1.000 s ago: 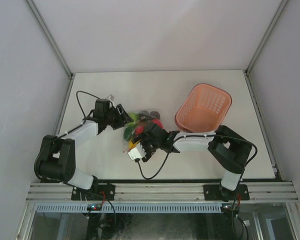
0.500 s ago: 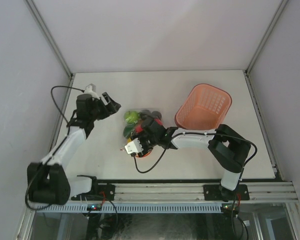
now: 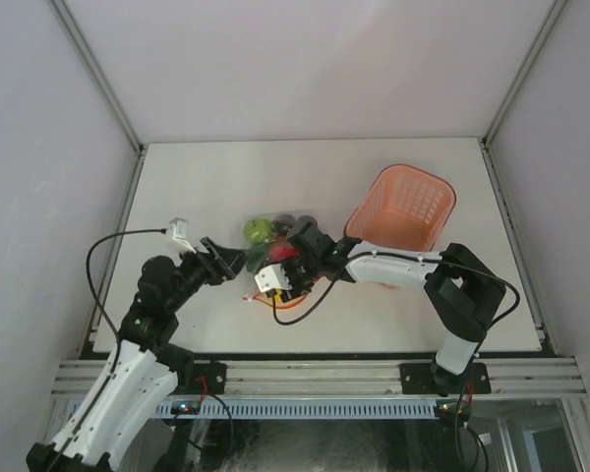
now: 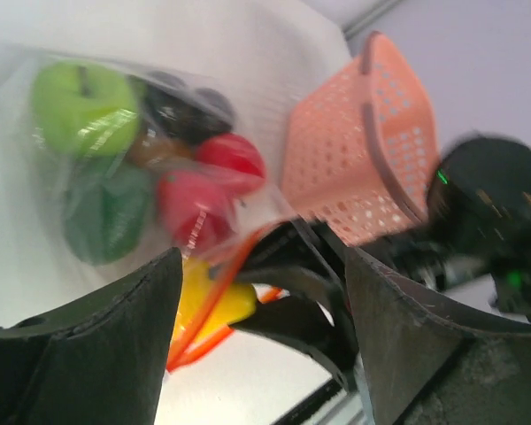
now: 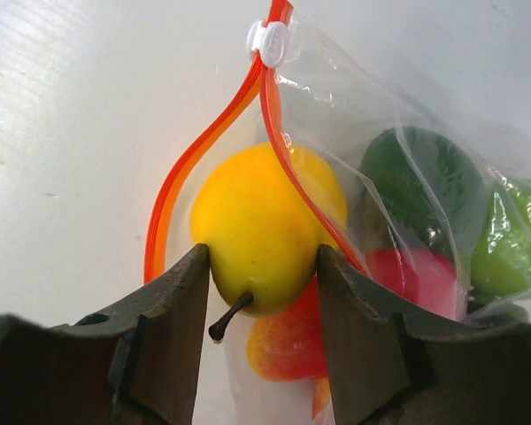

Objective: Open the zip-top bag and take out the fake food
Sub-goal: Adjust the zipper food storage bag at the center of the board.

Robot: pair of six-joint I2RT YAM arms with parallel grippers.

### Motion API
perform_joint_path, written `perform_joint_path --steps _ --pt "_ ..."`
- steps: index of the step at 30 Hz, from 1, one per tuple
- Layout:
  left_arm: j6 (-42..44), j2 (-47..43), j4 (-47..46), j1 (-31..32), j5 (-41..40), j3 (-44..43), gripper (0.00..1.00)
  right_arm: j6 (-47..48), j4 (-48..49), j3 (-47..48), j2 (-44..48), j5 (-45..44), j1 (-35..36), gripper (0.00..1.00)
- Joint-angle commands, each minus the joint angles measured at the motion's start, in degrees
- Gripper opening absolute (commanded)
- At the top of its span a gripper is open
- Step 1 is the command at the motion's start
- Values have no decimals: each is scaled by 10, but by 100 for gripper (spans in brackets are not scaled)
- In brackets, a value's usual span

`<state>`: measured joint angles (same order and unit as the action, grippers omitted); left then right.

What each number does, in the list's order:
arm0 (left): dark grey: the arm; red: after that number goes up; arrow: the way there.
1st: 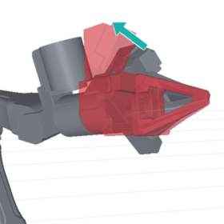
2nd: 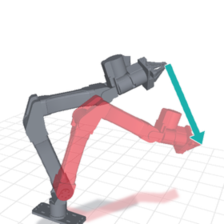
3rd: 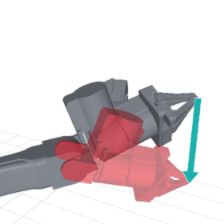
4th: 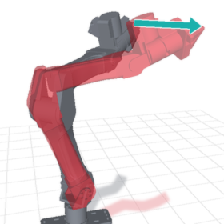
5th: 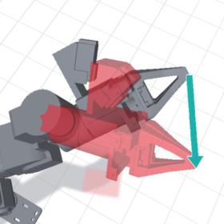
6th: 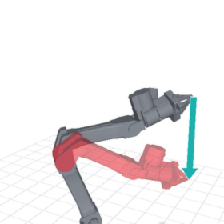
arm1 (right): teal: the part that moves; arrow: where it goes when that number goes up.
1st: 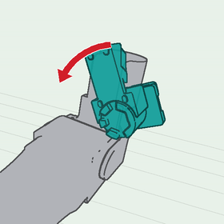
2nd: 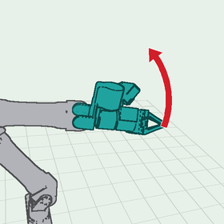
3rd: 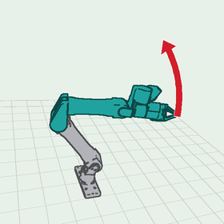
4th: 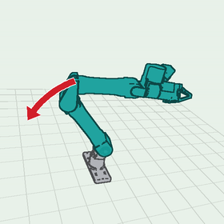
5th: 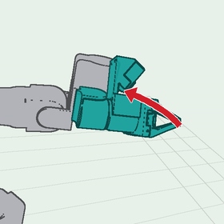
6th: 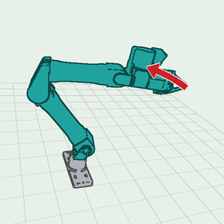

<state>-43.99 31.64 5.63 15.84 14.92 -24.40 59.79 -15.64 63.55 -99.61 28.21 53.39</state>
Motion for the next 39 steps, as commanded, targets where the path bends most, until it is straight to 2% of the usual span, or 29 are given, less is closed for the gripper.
perform_joint_path --steps 1,6,11,13,15,16,20,22,29,31,33,37,39 --pt "-4 -76 38 84 -85 38 77 -32 -52 37 25 61 -27 0" --pt "-9 -137 -30 194 -145 121 75 -42 -88 54 16 123 -68 0" --pt "25 -135 -103 292 -231 164 74 -37 -128 80 -9 135 -84 0" --pt "58 -127 -120 323 -261 168 74 -34 -143 88 -16 136 -85 15" --pt "83 -121 -142 344 -277 175 74 -25 -153 88 -19 140 -86 37" --pt "95 -120 -158 352 -276 181 74 -20 -160 89 -19 147 -88 44" --pt "131 -125 -190 367 -272 202 72 27 -228 106 -3 205 -103 61" --pt "152 -136 -197 372 -266 209 72 62 -271 116 8 233 -110 65" --pt "187 -200 -224 376 -237 233 73 186 -450 178 34 303 -141 66" --pt "192 -208 -248 376 -219 243 73 181 -476 195 40 316 -155 64" --pt "206 -205 -263 376 -201 245 74 135 -428 188 51 304 -163 64" --pt "233 -149 -300 381 -157 232 73 40 -321 158 59 188 -157 62" --pt "267 -96 -310 414 -177 219 72 18 -299 154 53 154 -156 59"
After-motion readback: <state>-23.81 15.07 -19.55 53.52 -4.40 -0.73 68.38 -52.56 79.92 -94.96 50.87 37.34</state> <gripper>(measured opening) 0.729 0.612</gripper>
